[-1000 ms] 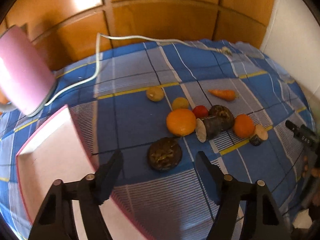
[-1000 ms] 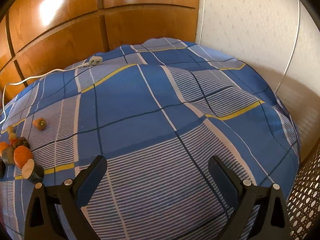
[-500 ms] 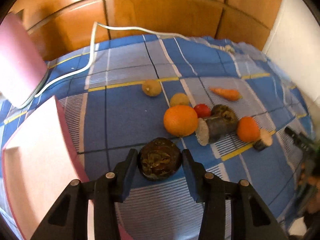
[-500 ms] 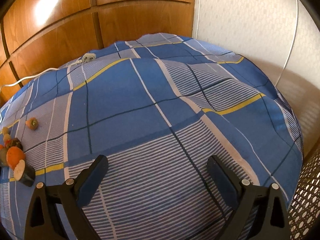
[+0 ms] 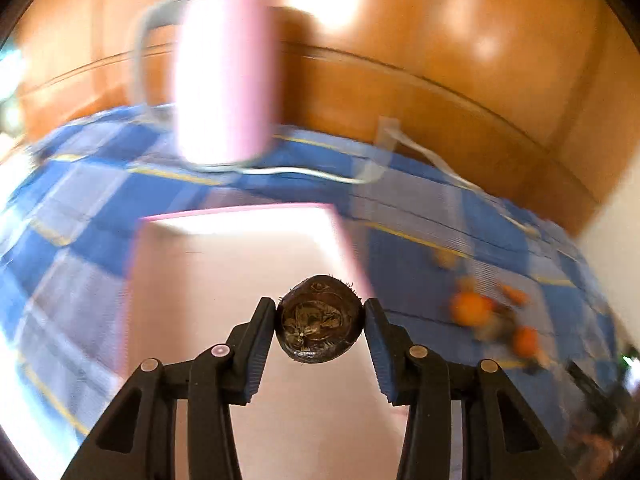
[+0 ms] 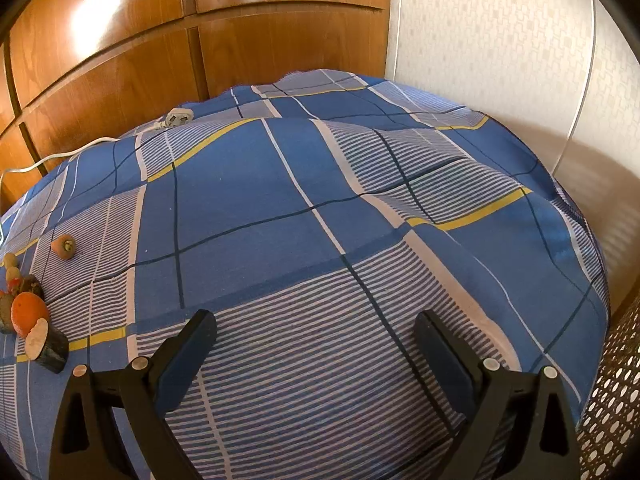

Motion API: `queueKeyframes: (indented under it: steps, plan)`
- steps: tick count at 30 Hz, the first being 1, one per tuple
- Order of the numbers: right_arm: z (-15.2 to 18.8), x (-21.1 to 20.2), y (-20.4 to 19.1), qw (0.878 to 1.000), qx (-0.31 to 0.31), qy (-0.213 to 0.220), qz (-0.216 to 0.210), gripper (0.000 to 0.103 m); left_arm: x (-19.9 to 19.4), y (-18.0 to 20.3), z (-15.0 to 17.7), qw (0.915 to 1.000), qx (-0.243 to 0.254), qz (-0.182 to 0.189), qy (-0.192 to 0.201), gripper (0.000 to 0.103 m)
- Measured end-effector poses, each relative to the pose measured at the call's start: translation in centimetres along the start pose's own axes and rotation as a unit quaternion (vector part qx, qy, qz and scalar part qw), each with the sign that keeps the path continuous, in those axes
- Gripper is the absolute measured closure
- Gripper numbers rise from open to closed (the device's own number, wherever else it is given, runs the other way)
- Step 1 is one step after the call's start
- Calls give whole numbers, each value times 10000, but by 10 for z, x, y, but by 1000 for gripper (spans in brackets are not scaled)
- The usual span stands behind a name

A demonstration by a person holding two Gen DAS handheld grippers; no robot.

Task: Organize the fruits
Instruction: 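Carry the dark round fruit into the tray and open the left tool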

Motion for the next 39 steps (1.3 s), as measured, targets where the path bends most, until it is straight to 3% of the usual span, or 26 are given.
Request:
queueKeyframes:
  steps: [3,8,13,19,21,26,39]
  plan:
    - [0,1,1,10000,5,-36,2,2,10,-43,-2,9972,-346,-658,11,57]
    - [0,2,0,10000,24,-46,33,2,19,-71,5,9929,-666,-986,-36,57]
    - [0,3,0,10000,16,-60,57,2,7,-78,16,9907,-889,-1022,136,55]
    - [0,4,1,9999,13,-96,63,1,-24,-79,22,9879,-999,-1078,498,39]
    - [-1,4,0,9999,5,-98,76,1,-36,-78,25,9865,-1013,-1128,625,27]
    - [0,4,0,9999,12,-93,101,1,-61,-72,37,9844,-969,-1194,852,15]
    - [1,3,1,9999,-1,-89,105,1,-77,-61,82,9855,-1137,-1077,646,12]
Point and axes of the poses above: each gripper's, at about its wrist camera, not at the fingertips, and x roughly the way its jaws point, y to its right, z to its underside, the point moved 6 cm from there along x, roughly the way its jaws point, and after that the axes turned 3 degrees about -y, right-handed, at the moved point
